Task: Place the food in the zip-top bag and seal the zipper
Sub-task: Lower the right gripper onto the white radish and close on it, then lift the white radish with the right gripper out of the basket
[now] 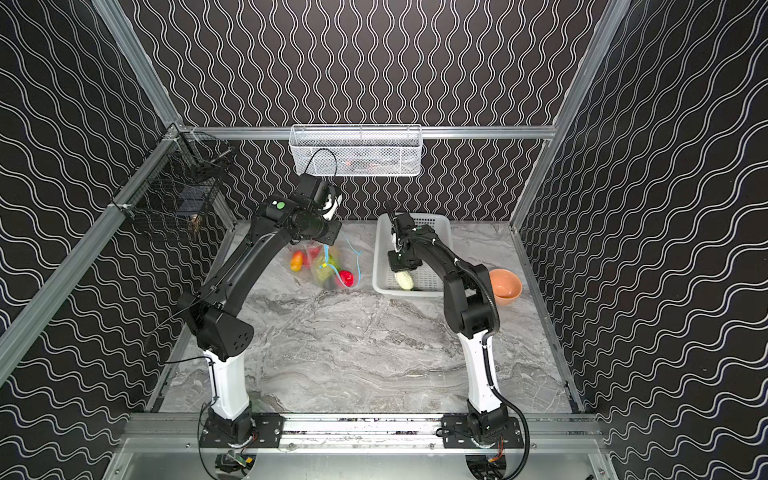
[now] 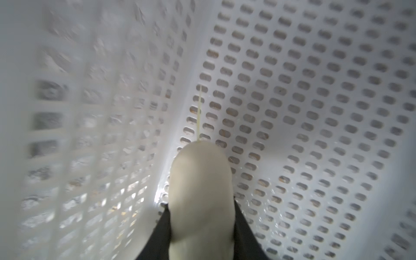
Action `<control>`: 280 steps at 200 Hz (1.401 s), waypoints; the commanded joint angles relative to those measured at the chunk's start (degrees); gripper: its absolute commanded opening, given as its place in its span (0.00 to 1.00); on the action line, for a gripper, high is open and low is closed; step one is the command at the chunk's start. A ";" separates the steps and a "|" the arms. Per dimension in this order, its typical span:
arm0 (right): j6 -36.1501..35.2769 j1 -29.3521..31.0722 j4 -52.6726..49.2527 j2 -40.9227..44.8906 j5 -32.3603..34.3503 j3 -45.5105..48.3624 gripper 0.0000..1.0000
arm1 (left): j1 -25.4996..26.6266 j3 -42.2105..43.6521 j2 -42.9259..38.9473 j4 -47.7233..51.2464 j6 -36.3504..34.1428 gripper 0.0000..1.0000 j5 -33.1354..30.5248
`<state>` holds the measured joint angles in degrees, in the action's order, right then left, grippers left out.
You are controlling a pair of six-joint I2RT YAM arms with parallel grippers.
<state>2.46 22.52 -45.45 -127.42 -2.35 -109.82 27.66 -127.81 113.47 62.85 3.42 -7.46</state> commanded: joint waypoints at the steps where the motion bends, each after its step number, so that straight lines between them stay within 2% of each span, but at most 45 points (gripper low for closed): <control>1: 2.38 -0.36 2.50 1.87 -0.92 0.87 0.14 | 0.16 0.13 -1.04 -0.35 0.36 0.00 -0.48; 43: 7.96 -1.11 9.88 7.75 -3.73 6.06 0.07 | 0.20 2.09 -2.68 -1.07 0.45 0.00 0.57; 77: 13.19 -2.42 22.05 16.11 -9.45 15.34 0.04 | 0.20 2.41 -3.29 -1.06 0.59 0.00 0.98; 138: 20.87 -2.92 46.27 31.27 -9.64 34.23 0.04 | 0.23 2.74 -3.87 -1.15 0.36 0.00 0.87; 179: 22.00 -2.99 48.67 32.91 -8.91 35.70 0.00 | 0.39 3.24 -3.93 -1.33 0.65 0.00 1.25; 280: 26.78 -3.06 60.92 36.73 -7.85 41.67 0.00 | 0.47 3.04 -3.32 -1.26 0.66 0.00 0.79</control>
<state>27.46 19.44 8.95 -91.70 -10.98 -69.08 28.14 -124.16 109.62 62.63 3.44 -6.85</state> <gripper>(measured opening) 0.337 0.040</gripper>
